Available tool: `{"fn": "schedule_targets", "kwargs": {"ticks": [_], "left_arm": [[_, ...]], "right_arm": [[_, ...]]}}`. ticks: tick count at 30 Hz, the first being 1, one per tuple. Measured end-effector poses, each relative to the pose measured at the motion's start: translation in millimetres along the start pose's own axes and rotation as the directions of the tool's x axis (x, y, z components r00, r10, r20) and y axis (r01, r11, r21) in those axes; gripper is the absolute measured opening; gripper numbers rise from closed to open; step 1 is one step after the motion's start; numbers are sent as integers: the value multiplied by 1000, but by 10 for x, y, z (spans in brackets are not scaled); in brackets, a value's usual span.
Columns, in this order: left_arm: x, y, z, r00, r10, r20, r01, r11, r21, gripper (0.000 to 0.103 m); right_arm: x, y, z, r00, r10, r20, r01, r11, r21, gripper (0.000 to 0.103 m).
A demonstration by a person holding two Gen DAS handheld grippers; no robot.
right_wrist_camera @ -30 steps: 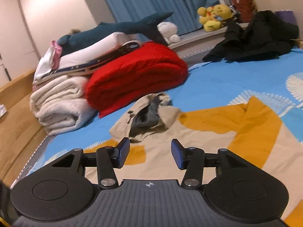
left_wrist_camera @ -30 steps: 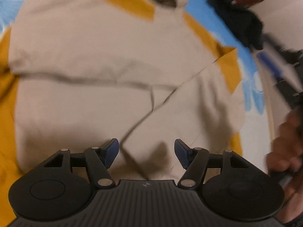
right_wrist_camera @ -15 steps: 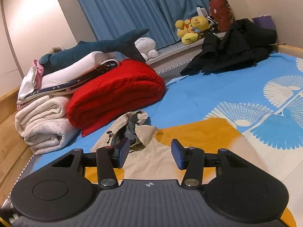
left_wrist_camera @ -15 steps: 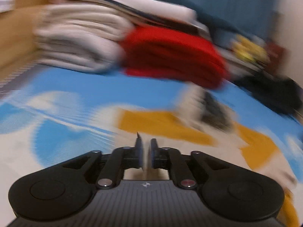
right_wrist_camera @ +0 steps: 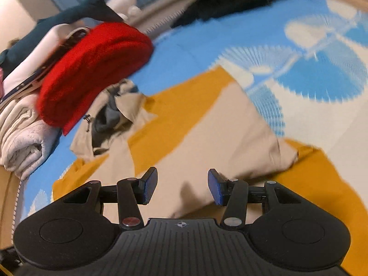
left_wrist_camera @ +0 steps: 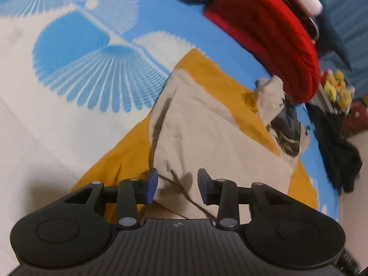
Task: Fold large clothes
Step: 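Grasp the jacket side with the left gripper and fold it toward the center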
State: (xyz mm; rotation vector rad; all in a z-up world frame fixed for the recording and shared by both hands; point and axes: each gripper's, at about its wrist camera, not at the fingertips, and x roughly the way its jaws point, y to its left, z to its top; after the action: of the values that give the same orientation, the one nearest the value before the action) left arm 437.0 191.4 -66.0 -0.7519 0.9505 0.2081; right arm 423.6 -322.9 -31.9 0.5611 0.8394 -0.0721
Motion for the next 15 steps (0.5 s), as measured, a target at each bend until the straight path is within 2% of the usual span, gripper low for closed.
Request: {"fn": "schedule_targets", "kwargs": {"ticks": [4, 10, 11, 13, 15], "left_arm": [[62, 82, 13, 1000, -21, -13, 21, 999, -46, 45], [161, 18, 20, 1000, -6, -29, 4, 999, -53, 44], [167, 13, 27, 1000, -5, -25, 3, 999, -48, 41], [161, -18, 33, 1000, 8, -5, -8, 1000, -24, 2], [83, -88, 46, 999, 4, 52, -5, 1000, 28, 0]], "right_arm": [[101, -111, -3, 999, -16, -35, 17, 999, 43, 51], [273, -373, 7, 993, -43, -110, 62, 981, 184, 50], [293, -407, 2, 991, -52, -119, 76, 977, 200, 50], [313, -461, -4, 989, -71, -132, 99, 970, 222, 51], [322, -487, -13, 986, -86, -140, 117, 965, 233, 51]]}}
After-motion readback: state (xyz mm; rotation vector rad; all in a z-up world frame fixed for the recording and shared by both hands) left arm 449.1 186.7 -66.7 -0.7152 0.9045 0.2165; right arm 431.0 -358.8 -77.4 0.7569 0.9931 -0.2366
